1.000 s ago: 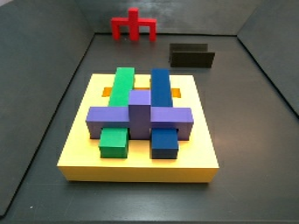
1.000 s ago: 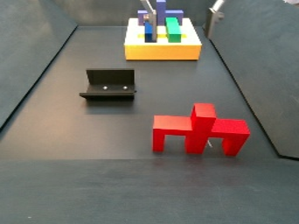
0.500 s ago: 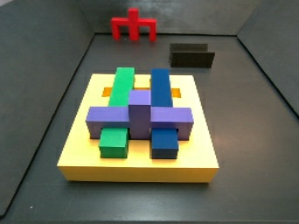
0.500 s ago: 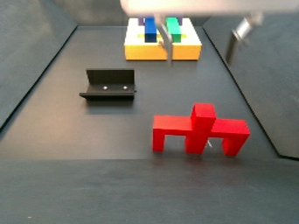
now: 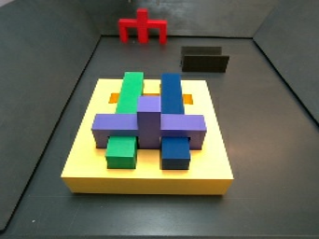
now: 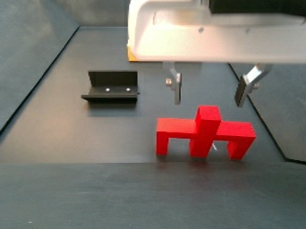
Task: Pick up the red object. Move up. Move to above the board. Insert the red object.
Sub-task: Pick up the red object.
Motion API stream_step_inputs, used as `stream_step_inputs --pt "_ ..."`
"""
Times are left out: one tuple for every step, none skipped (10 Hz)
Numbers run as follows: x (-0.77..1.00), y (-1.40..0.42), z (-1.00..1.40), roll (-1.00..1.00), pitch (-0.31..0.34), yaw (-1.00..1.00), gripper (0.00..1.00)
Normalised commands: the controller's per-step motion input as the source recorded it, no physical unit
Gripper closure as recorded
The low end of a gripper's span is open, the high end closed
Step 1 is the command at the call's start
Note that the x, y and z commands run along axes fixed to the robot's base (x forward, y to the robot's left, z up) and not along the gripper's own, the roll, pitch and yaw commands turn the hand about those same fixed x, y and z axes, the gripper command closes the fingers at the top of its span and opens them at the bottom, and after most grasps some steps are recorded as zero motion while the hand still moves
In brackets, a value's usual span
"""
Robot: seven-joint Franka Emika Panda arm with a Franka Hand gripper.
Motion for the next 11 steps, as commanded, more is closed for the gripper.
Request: stream_step_inputs --pt "0.0 0.02 -0.34 -0.04 -0.134 0.0 0.0" --pt "-0.08 0.07 -0.36 0.0 -0.127 0.0 0.0" --pt "-0.05 0.05 -0.37 0.0 -0.14 0.03 0.0" --pt "-0.01 0.01 -0.35 -0.01 -0.161 0.09 0.0" --pt "-0.01 0.08 -0.33 -0.02 -0.147 0.09 0.0" --pt "-0.08 0.07 -0.3 0.0 -0.14 0.08 0.0" --pt "-0.04 0.06 -0.26 0.0 -0.114 0.11 0.0" --pt "-0.04 0.04 -0.19 -0.05 -0.121 0.04 0.0" --pt "-0.05 0.0 -0.13 -0.04 -0.104 0.01 0.0" --pt "0.0 0.02 -0.06 -0.04 -0.056 0.0 0.0" --pt "0.0 0.0 0.0 0.0 0.0 0.0 0.0"
